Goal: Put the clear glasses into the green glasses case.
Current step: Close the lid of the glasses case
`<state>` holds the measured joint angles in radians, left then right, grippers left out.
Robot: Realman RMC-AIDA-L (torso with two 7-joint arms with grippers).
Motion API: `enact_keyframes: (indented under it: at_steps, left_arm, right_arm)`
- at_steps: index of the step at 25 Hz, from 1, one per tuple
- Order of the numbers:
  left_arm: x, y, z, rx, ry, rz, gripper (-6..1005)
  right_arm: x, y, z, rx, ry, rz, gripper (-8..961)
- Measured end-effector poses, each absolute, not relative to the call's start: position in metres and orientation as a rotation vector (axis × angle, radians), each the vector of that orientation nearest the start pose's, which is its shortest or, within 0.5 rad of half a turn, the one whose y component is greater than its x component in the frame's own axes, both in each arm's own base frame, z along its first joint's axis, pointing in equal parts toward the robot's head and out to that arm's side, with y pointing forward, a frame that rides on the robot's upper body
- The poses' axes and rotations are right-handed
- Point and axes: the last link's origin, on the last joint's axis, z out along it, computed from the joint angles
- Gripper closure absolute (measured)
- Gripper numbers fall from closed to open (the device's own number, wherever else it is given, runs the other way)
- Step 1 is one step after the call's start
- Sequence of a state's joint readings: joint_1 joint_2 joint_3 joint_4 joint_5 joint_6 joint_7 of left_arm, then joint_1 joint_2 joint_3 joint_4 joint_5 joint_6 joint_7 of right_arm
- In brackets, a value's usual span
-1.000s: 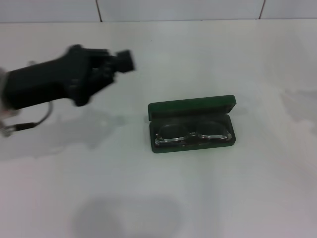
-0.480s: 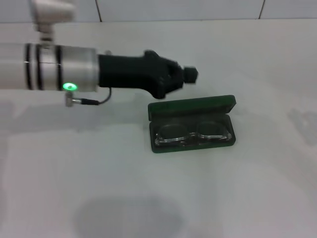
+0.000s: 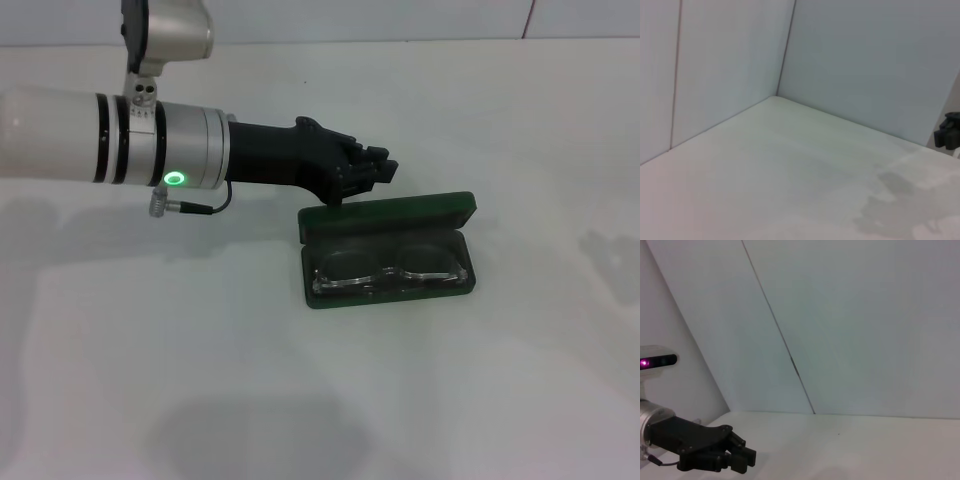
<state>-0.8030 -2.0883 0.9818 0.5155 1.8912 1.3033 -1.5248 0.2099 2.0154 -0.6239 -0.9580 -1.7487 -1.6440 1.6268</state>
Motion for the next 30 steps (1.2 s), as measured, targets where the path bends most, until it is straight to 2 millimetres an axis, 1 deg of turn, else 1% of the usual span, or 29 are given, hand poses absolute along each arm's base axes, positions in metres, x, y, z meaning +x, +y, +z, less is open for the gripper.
enact_keyframes:
  at_steps: [1, 6, 14, 30]
  left_arm:
    - [-0.174, 0.386, -0.058, -2.877, -0.569, -0.578, 813]
    - [-0.178, 0.385, -0.061, -2.876, -0.590, -0.558, 811]
    - [-0.182, 0.382, -0.073, -2.890, -0.591, -0.475, 811]
    - [-0.176, 0.387, -0.073, -2.863, -0.592, -0.520, 810]
  right_arm:
    - [0.319, 0.275, 0.106, -2.329, 0.849, 0.816, 847]
    - [0.318, 0.278, 0.102, -2.334, 0.847, 0.827, 847]
    - [0.319, 0.280, 0.099, -2.339, 0.851, 0.828, 847]
    - [0.322, 0.277, 0.094, -2.337, 0.855, 0.840, 847]
